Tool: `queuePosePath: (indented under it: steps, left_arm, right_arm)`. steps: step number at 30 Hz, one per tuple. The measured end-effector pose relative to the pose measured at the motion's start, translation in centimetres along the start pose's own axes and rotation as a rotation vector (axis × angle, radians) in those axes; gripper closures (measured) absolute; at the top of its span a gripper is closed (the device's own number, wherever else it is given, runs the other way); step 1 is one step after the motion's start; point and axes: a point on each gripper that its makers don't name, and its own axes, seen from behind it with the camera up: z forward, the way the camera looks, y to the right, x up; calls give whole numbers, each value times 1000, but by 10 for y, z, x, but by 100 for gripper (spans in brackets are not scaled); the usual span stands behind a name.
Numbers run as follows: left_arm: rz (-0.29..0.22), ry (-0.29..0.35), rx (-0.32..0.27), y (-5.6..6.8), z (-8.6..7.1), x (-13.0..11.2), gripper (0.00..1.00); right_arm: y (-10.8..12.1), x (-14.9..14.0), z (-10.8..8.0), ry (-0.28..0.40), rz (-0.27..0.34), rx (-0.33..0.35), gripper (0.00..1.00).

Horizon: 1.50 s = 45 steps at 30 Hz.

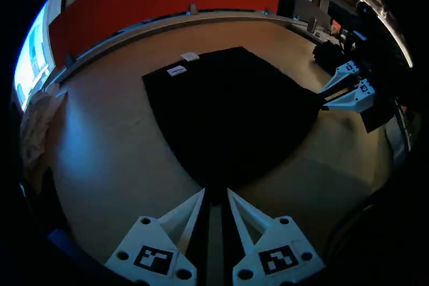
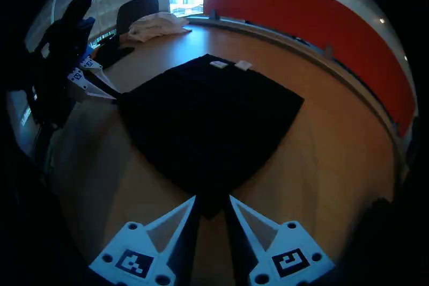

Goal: Fold towel

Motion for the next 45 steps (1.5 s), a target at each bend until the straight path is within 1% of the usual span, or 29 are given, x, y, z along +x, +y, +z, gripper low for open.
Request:
queuePosePath:
  steps: [9,18,23,29,38,45]
  left_arm:
    - [-17,16,5,0,-8,9,87]
    - [-44,36,19,-3,-24,21,87]
    - [-58,47,22,-3,-34,28,87]
    - [-70,57,25,0,-45,36,87]
    - [-85,67,21,3,-63,45,87]
    - [-95,74,10,10,-78,53,87]
  right_arm:
    - [2,10,-9,28,6,-1,70]
    - [1,27,-24,70,6,1,70]
    - [1,34,-33,84,-1,-2,70]
    - [0,42,-44,94,-10,-2,70]
    - [-3,56,-66,111,-14,5,70]
    - [-5,62,-84,113,-23,9,70]
